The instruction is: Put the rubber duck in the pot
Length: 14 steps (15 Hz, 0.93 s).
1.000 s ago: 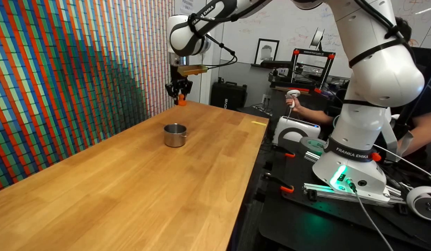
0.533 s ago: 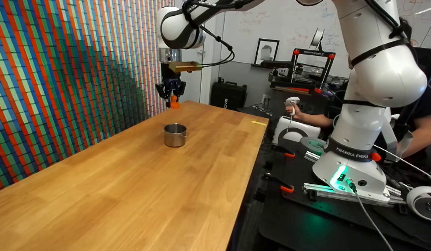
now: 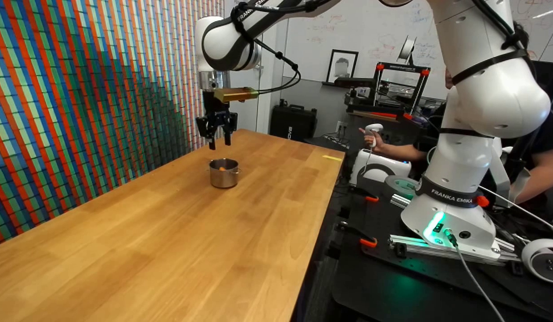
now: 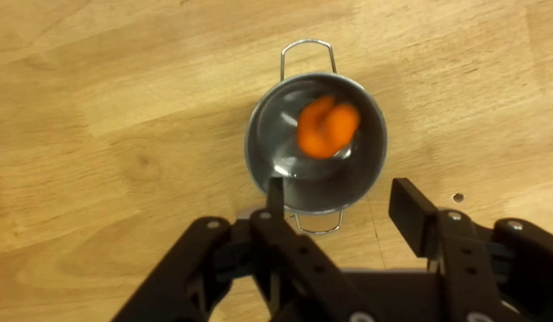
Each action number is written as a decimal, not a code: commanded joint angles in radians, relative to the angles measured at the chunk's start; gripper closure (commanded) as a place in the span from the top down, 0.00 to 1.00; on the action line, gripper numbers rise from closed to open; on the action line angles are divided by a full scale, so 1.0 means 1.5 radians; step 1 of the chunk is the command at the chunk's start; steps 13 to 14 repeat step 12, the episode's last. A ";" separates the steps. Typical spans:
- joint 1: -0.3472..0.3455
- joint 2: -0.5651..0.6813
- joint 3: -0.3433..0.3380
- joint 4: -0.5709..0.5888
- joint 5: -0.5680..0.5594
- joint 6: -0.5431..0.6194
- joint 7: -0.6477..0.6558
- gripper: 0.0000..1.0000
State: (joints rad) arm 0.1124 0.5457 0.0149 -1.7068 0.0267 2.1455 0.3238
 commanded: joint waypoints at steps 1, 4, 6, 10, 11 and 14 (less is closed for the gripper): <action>0.005 -0.017 -0.004 -0.010 0.001 0.002 0.001 0.96; 0.003 -0.016 -0.014 0.024 -0.019 -0.020 -0.012 1.00; 0.002 -0.021 -0.019 0.056 -0.039 -0.058 -0.028 1.00; -0.013 -0.062 -0.013 0.118 -0.044 -0.194 -0.081 1.00; -0.007 -0.038 -0.015 0.090 -0.043 -0.132 -0.051 1.00; -0.009 -0.050 -0.014 0.102 -0.043 -0.159 -0.060 1.00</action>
